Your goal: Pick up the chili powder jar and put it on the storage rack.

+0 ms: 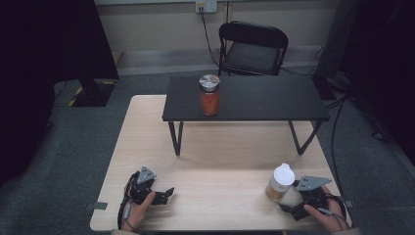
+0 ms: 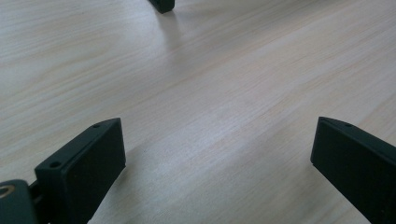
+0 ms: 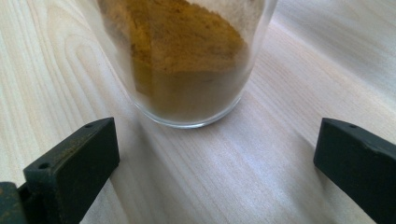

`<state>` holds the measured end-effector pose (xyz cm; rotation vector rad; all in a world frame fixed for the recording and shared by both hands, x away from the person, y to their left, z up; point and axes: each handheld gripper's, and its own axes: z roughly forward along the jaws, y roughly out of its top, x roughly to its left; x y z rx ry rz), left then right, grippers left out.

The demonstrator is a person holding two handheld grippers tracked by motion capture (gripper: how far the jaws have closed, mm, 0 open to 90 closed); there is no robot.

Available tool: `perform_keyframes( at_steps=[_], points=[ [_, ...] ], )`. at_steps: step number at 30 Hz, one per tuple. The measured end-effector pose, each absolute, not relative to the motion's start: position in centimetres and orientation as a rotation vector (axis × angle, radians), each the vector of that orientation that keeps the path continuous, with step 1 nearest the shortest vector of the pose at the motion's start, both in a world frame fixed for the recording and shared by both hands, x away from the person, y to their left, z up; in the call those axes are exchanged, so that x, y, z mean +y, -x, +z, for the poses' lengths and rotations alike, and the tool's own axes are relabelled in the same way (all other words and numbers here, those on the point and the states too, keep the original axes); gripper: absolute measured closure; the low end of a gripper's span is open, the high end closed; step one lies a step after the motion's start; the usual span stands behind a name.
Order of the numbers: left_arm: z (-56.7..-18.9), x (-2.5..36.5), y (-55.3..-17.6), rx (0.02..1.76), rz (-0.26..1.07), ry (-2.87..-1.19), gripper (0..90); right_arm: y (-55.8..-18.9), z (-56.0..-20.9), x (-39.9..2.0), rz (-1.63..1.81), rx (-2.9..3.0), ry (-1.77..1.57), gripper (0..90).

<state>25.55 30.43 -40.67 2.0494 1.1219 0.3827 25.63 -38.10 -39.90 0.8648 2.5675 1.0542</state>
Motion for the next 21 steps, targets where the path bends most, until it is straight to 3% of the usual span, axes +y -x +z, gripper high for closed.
perform_keyframes(
  at_steps=[21],
  points=[
    [-40.67,30.03,-25.54,1.114,0.424,-2.124,0.0,-25.61,-39.87,-38.05,1.052,2.567,-0.869,0.0]
  ],
)
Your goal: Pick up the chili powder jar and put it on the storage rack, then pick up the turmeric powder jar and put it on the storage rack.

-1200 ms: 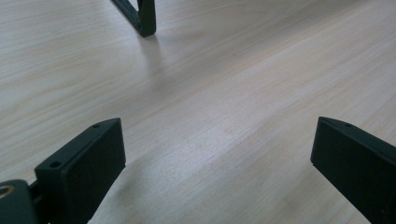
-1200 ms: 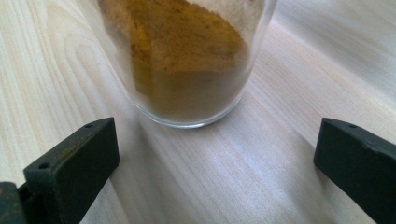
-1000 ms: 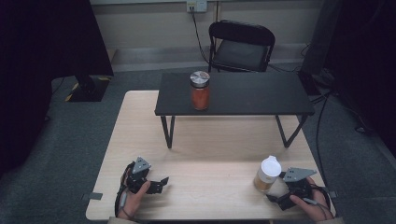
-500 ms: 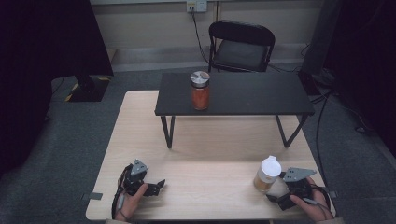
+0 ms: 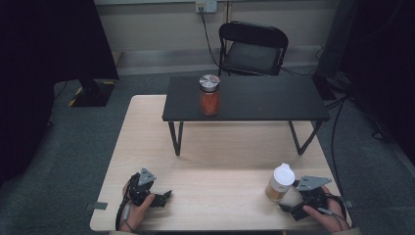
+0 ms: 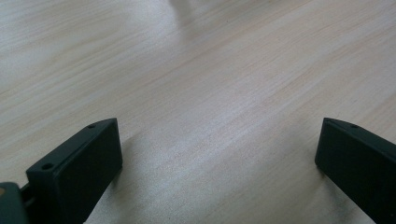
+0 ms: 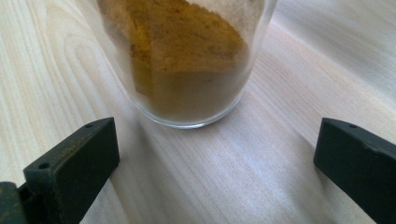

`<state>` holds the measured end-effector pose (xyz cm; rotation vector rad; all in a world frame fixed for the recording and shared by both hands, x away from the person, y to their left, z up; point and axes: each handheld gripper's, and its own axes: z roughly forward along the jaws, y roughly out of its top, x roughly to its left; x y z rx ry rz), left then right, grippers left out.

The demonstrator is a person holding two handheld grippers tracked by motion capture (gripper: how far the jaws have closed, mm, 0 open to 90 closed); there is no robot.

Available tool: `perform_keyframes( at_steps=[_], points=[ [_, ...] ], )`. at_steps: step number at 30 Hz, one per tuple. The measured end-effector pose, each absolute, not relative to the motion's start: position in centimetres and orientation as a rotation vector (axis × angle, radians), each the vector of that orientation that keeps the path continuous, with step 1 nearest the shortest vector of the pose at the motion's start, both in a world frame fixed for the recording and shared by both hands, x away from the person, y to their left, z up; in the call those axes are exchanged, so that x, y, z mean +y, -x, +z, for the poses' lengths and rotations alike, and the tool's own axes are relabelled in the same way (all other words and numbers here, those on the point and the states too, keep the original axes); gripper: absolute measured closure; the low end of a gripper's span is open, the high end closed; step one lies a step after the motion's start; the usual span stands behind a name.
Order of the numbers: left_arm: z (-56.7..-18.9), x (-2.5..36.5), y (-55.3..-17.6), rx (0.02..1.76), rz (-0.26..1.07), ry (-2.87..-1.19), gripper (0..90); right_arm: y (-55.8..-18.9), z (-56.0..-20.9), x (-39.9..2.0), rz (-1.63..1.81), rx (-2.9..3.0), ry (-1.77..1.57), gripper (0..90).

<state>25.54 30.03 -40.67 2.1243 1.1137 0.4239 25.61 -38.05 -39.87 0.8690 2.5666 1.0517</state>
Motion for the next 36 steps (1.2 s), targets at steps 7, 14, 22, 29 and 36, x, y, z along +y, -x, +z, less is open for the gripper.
perform_keyframes(
  at_steps=[7,14,22,29,36],
  points=[
    [-40.7,30.0,-25.5,1.114,0.424,-2.124,0.0,-25.5,-39.9,-37.9,1.049,2.56,-0.878,0.0],
    [-40.7,30.0,-25.5,1.115,0.424,-2.123,0.0,-25.5,-39.9,-37.9,1.049,2.559,-0.88,0.0],
    [-40.7,30.0,-25.5,1.114,0.424,-2.124,0.0,-25.6,-39.9,-38.3,1.087,2.56,-0.903,1.5],
    [-40.7,30.0,-25.5,1.114,0.424,-2.124,0.0,-25.4,-39.4,-38.6,1.165,2.524,-0.898,0.8],
    [-40.7,30.0,-25.5,1.114,0.424,-2.124,0.0,-25.9,-39.2,-38.9,1.287,2.489,-0.903,1.2]
  ],
)
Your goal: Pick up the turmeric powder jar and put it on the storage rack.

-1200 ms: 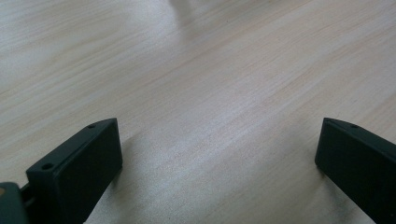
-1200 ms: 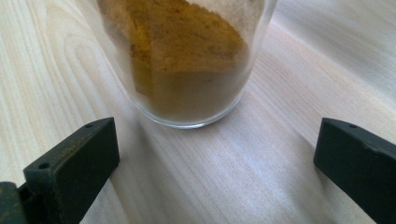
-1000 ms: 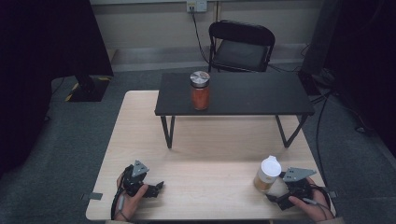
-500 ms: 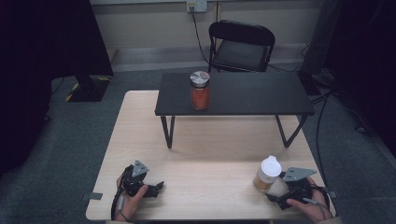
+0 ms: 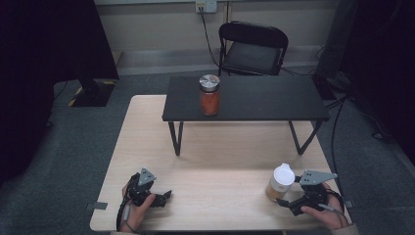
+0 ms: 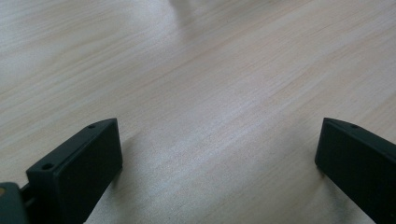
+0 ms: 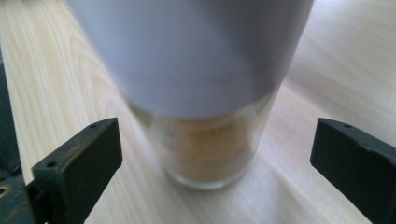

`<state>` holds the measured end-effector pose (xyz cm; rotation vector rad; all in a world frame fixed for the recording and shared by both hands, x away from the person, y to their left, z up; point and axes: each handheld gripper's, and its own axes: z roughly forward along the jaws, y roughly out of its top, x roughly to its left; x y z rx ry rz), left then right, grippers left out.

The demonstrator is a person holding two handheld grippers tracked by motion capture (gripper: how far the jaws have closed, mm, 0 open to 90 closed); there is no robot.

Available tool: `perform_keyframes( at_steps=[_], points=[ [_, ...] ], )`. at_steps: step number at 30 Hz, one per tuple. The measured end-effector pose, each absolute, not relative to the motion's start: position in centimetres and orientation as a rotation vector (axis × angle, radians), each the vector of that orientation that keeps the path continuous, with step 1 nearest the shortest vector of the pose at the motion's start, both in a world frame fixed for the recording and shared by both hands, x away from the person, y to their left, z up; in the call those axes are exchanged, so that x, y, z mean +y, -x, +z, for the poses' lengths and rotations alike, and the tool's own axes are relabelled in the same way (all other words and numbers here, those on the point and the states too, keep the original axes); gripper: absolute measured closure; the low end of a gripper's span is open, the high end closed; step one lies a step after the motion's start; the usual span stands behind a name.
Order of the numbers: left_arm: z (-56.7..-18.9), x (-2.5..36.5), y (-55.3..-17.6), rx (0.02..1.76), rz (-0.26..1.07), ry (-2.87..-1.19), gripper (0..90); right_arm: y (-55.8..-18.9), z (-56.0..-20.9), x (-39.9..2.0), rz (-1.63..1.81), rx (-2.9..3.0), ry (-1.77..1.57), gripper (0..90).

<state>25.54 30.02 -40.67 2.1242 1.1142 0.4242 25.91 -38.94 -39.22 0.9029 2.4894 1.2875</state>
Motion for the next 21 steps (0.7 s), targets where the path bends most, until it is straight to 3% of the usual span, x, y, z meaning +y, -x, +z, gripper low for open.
perform_keyframes(
  at_steps=[4,10,21],
  points=[
    [-40.7,30.0,-25.5,1.114,0.425,-2.124,0.0,-26.4,-39.5,-39.2,1.371,2.474,-0.887,5.9],
    [-40.7,30.0,-25.5,1.114,0.425,-2.124,0.0,-27.2,-39.9,-39.1,1.427,2.466,-0.796,23.0],
    [-40.7,30.0,-25.5,1.115,0.425,-2.124,0.0,-26.3,-40.3,-38.8,1.423,2.414,-0.794,29.4]
  ],
)
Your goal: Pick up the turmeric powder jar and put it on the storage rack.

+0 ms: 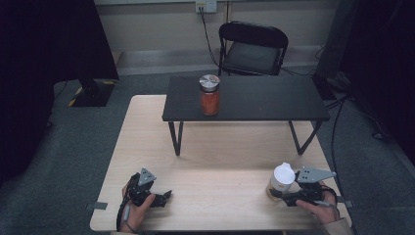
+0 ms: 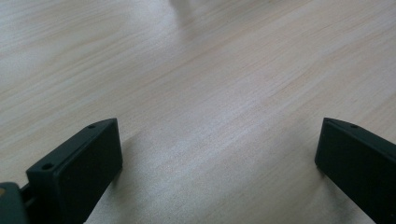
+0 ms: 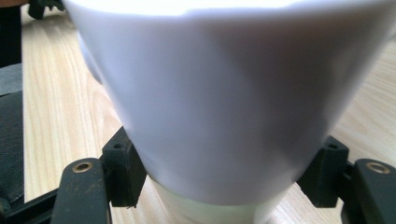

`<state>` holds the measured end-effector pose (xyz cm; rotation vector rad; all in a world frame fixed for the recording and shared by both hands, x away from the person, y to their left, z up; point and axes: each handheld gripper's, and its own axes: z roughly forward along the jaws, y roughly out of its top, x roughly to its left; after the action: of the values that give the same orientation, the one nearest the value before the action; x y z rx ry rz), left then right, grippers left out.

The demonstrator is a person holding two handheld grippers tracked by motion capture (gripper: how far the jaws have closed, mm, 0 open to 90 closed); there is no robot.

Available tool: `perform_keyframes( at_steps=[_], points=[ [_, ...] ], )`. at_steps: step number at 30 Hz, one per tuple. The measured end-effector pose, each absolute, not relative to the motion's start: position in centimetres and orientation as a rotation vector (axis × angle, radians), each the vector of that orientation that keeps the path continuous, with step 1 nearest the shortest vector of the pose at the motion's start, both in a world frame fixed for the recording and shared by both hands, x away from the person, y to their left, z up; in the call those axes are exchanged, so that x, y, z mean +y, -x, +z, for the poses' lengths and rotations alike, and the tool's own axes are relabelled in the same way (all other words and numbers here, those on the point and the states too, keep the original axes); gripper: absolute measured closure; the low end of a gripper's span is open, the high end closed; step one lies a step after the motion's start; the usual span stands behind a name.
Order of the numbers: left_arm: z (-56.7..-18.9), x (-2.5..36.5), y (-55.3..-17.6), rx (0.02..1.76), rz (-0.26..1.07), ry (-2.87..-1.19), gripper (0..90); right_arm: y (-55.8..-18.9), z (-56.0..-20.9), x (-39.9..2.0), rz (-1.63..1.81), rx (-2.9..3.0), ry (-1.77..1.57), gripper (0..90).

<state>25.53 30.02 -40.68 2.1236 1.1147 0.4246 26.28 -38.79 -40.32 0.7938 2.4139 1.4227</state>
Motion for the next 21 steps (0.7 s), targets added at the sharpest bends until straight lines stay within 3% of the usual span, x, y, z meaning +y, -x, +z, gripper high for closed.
perform_keyframes(
  at_steps=[21],
  points=[
    [-40.7,30.0,-25.5,1.114,0.425,-2.124,0.0,-26.5,-37.9,-38.2,1.373,2.409,-0.884,29.6]
  ],
)
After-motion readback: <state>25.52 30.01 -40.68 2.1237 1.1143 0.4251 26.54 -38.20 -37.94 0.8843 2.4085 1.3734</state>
